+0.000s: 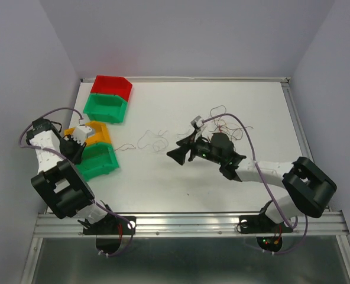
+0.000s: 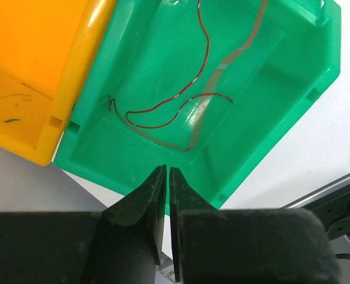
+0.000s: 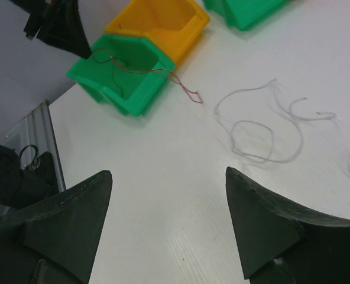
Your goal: Untangle the cables
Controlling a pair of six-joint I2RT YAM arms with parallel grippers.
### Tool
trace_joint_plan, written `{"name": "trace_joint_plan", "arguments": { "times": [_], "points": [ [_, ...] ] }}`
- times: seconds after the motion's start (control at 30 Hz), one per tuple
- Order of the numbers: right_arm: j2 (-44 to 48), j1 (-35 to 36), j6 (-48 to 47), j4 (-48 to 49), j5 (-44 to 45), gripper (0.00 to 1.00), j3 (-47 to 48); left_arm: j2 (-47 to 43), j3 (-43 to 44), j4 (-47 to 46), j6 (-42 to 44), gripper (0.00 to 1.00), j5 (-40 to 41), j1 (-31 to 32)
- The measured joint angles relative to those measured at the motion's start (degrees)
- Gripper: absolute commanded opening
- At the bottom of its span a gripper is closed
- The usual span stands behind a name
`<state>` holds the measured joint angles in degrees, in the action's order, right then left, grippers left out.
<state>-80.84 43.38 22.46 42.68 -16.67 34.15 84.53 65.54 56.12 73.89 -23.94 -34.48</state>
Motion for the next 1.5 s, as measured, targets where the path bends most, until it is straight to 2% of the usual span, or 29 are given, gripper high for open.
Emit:
{"name": "trace_joint_plan", "arguments": {
  "times": [0.1, 0.23, 0.37, 0.6, 0.87, 0.97, 1.07, 1.1, 1.2, 1.3, 1.5],
  "points": [
    [-6.3, 5.6, -4.8, -3.9, 0.0, 0.82, 8.4, -1.0, -0.3, -0.4, 0.0, 0.19, 0.3, 0.0],
    [-17.4, 9.8, -10.9, -10.1, 0.3, 0.83, 22.1, -1.6, -0.3, -1.3, -0.1, 0.31, 0.5, 0.0],
    [-25.8, 11.0, -16.3, -16.9, 1.4, 0.82, 32.2, -1.6, -0.2, -1.8, -0.2, 0.38, 0.5, -0.4],
    [-35.9, 11.1, -24.1, -26.1, 2.3, 0.78, 44.1, -3.6, 4.0, -0.6, -0.3, 0.41, -0.3, -0.8],
    [-43.9, 12.4, -34.0, -33.7, 3.8, 0.76, 53.7, -13.9, 3.3, -5.6, -3.5, 0.51, -0.9, -0.9],
    [-47.1, 13.0, -36.3, -35.2, 4.2, 0.68, 57.7, -17.7, -0.4, -10.1, -5.7, 0.55, 0.0, -1.0],
    [-50.1, 13.4, -37.5, -36.5, 4.2, 0.53, 61.5, -20.4, -5.9, -15.6, -8.2, 0.56, 1.5, -2.1],
    [-50.6, 13.5, -37.7, -36.5, 4.1, 0.39, 61.9, -20.7, -7.9, -18.1, -9.2, 0.57, 1.9, -2.7],
    [-51.6, 14.0, -38.4, -37.2, 4.5, 0.13, 63.0, -20.3, -11.1, -22.6, -10.9, 0.58, 2.6, -4.7],
    [-51.6, 14.5, -38.4, -37.2, 4.7, 0.04, 63.1, -18.4, -13.0, -26.4, -12.0, 0.58, 2.4, -7.1],
    [-51.5, 15.9, -37.3, -37.2, 3.8, 0.01, 63.1, -9.4, -13.5, -29.6, -12.4, 0.59, -0.3, -9.6]
  ]
}}
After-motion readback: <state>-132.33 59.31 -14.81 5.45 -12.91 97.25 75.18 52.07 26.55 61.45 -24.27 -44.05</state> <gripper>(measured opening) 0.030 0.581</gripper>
